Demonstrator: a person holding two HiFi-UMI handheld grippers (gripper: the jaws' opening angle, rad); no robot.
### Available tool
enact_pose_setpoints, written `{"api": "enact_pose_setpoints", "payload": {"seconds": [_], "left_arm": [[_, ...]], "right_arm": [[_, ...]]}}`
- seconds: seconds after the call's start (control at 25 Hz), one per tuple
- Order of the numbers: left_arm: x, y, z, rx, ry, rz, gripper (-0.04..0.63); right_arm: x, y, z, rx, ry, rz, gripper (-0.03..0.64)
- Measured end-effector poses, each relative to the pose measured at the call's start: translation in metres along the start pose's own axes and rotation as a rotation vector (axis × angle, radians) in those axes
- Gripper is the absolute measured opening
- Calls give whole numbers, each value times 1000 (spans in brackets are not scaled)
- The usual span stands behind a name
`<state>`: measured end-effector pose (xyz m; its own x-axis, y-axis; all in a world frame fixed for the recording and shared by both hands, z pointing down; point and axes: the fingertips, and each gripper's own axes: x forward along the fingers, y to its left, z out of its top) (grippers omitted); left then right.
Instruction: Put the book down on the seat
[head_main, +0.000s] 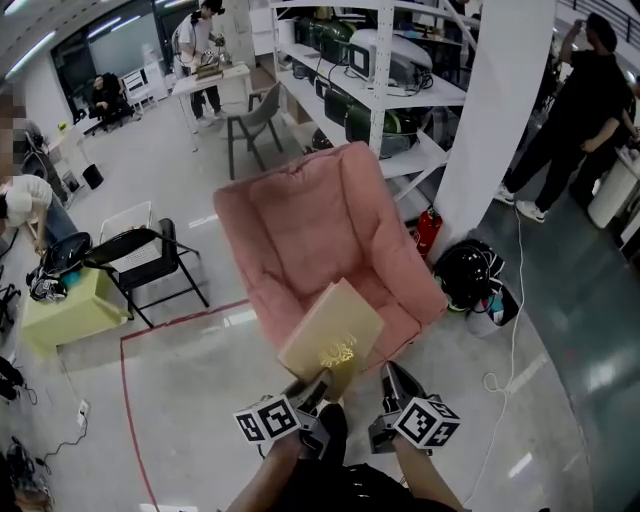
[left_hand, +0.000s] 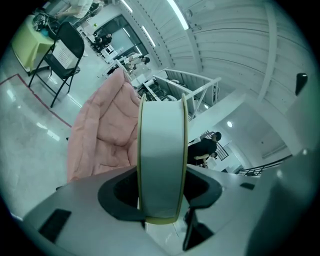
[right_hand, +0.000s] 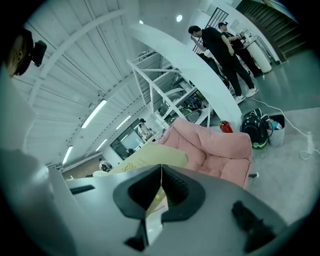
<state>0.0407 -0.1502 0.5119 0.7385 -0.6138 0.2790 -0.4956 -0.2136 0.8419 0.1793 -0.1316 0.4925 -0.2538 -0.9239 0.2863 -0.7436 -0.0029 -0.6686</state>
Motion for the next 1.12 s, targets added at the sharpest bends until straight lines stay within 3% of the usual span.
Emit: {"api": "enact_pose_setpoints", "payload": {"seconds": [0.48, 0.72, 1.12], "left_arm": [[94, 47, 72, 18, 87, 0, 232], [146, 87, 103, 33, 113, 6, 232], [227, 140, 116, 64, 198, -6, 232]], "right_arm": [[106, -22, 44, -9, 36, -60, 12], [161, -48, 55, -63, 62, -94, 12], [229, -94, 61, -48, 113, -89, 12]]}}
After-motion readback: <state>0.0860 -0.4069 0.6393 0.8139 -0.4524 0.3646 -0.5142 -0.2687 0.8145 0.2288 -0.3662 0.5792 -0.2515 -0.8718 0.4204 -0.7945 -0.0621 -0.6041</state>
